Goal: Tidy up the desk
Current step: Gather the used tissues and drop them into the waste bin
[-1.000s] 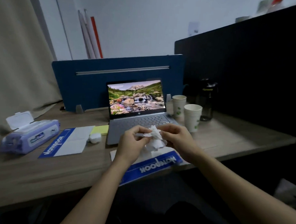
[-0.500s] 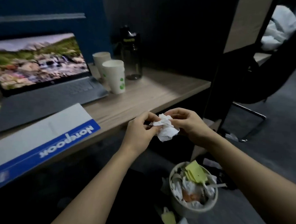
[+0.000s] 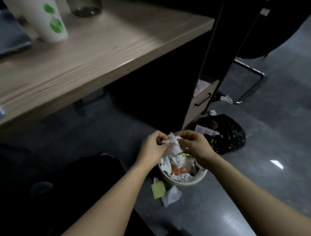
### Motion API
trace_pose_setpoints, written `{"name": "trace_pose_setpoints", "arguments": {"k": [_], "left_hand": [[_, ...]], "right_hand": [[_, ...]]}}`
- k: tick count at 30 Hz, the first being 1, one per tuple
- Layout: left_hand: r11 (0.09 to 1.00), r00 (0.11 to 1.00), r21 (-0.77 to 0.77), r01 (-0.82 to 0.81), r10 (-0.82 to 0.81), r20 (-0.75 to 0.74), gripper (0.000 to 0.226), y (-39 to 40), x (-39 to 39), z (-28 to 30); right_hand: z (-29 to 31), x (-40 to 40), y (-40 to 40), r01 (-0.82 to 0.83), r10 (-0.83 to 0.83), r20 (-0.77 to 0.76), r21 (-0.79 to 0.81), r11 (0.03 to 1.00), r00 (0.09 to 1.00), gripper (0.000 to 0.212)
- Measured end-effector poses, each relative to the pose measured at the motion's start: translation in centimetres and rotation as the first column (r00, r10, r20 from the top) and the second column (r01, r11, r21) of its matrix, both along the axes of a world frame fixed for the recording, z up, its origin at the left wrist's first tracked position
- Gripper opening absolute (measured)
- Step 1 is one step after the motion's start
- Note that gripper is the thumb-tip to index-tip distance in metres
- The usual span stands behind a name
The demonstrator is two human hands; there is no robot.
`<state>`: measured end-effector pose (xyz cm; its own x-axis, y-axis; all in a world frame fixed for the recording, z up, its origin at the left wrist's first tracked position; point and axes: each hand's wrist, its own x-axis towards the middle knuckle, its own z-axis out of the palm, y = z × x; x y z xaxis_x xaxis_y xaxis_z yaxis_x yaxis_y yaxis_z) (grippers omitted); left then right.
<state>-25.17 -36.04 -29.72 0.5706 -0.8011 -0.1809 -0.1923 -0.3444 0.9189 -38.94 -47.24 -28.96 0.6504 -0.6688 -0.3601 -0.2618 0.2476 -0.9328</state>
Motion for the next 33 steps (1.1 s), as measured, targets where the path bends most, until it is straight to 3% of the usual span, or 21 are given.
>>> {"name": "trace_pose_setpoints", "arguments": {"k": [6, 12, 17, 21, 23, 33], "left_hand": [[0.964, 0.970, 0.220, 0.147, -0.097, -0.224, 0.023, -0.8, -0.9, -7.1], [0.873, 0.906, 0.326, 0.362, -0.248, -0.342, 0.054, -1.9, -1.1, -10.3], [0.809, 0.870, 0.360, 0.465, -0.340, -0.358, 0.056, -2.3, -1.9, -11.9], [0.762, 0.843, 0.398, 0.512, -0.357, -0.402, 0.039, -2.1, -2.1, -12.7], [0.731, 0.842, 0.431, 0.529, -0.386, -0.377, 0.042, -1.8, -2.2, -12.8], [0.696, 0.848, 0.490, 0.526, -0.384, -0.365, 0.048, -1.1, -2.2, -12.2]], "right_hand": [[-6.4, -2.4, 0.0, 0.079, -0.052, -0.157, 0.167, 0.983, 0.986, 0.023], [-10.7, -3.5, -0.4, 0.140, -0.105, -0.298, 0.101, 0.985, 0.949, 0.029], [-12.6, -4.1, -0.7, 0.160, -0.117, -0.339, 0.101, 0.982, 0.934, 0.034], [-12.8, -4.4, -0.6, 0.161, -0.117, -0.350, 0.099, 0.982, 0.929, 0.033], [-12.5, -4.3, -0.5, 0.154, -0.117, -0.355, 0.079, 0.985, 0.927, 0.035], [-11.5, -4.5, 0.3, -0.028, -0.019, -0.459, -0.094, 0.995, 0.888, 0.028]]}}
